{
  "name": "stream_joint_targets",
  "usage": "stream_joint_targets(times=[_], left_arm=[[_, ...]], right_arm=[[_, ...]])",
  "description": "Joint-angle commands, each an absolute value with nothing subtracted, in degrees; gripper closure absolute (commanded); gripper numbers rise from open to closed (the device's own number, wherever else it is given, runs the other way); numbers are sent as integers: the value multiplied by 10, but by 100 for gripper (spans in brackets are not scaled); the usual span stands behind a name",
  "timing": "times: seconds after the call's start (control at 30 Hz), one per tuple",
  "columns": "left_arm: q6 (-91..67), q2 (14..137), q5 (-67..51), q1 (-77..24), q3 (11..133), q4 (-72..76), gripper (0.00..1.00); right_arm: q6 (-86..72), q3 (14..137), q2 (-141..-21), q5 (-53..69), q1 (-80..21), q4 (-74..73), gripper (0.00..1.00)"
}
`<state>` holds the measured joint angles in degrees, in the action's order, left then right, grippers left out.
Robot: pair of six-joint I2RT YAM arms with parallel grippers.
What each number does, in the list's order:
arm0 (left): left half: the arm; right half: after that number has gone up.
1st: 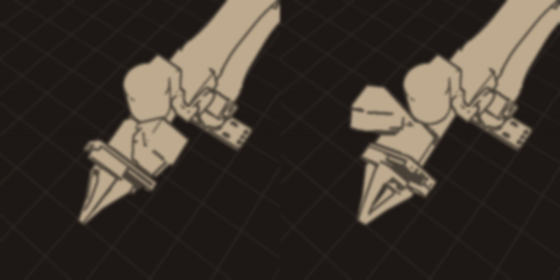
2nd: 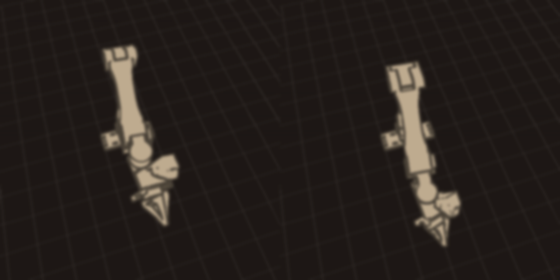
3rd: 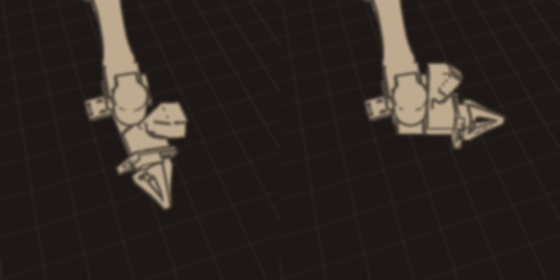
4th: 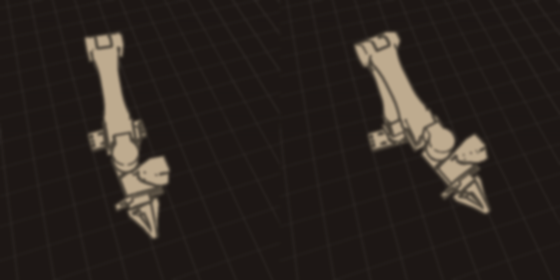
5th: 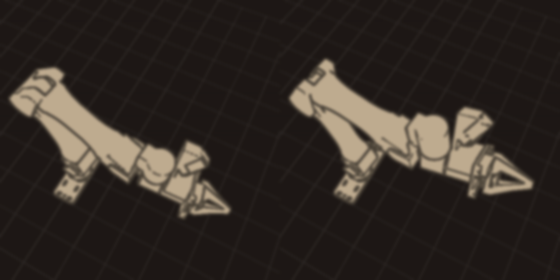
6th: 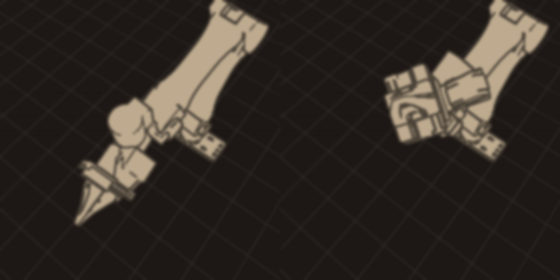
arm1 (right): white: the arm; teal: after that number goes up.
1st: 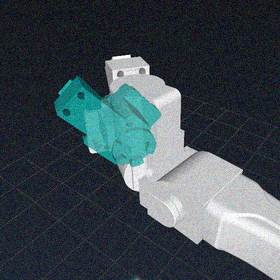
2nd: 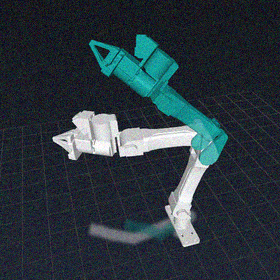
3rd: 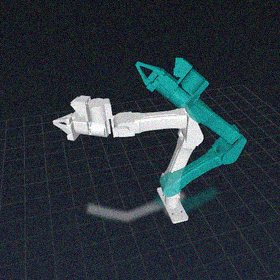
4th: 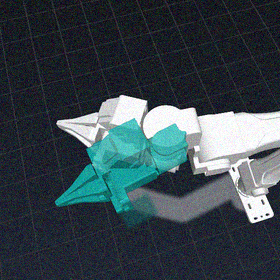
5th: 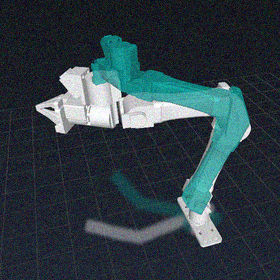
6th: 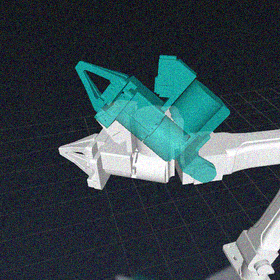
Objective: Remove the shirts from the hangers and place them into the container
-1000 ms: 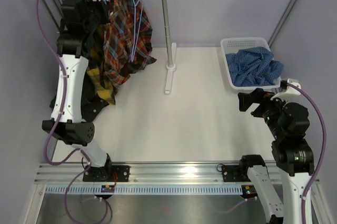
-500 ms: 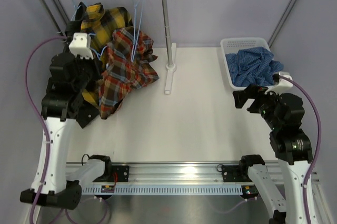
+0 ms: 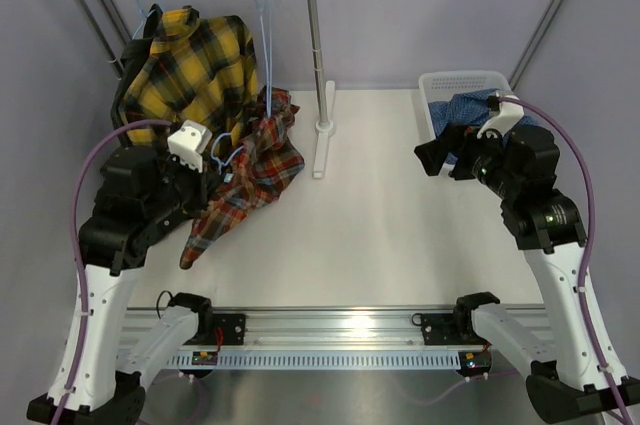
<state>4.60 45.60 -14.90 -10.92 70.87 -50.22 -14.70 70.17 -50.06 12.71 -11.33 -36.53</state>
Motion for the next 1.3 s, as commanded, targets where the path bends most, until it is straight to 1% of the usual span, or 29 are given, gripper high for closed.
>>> stream_joint_targets(times=[0.0,0.17,0.23,0.3,0.37,0.47,0.57,0.67,0.77,0.83,1.03,1.27], left_arm=[[79,457,-220,-128,722,-533,100],[69,486,-293,-158,762,-532,100],[62,514,-289,-189,798,-531,100],[55,551,-261,-227,828,-530,100],[33,580,-244,-250,880,-526,100],[1,631,-236,-292,930,-479,100],[-30,666,-228,-334,949,-436,100],[-49,697,-164,-361,967,-420,100],[-64,712,-129,-388,970,-397,100],[-70,715,-127,-404,968,-386,100],[-86,730,-112,-417,973,-361,100],[-91,735,-126,-422,983,-352,100]], right_arm=[[-134,740,-514,164,-124,-350,1],[-119,780,-547,174,-139,-366,1],[-118,799,-558,176,-148,-374,2],[-119,812,-575,176,-158,-378,2],[-122,831,-593,167,-178,-380,2],[-128,852,-621,142,-216,-380,3],[-141,881,-655,106,-245,-382,4],[-158,915,-680,55,-292,-390,4],[-189,925,-697,14,-325,-376,5],[-202,925,-706,-15,-344,-370,6],[-240,934,-744,-53,-403,-361,6],[-258,940,-773,-69,-419,-357,9]])
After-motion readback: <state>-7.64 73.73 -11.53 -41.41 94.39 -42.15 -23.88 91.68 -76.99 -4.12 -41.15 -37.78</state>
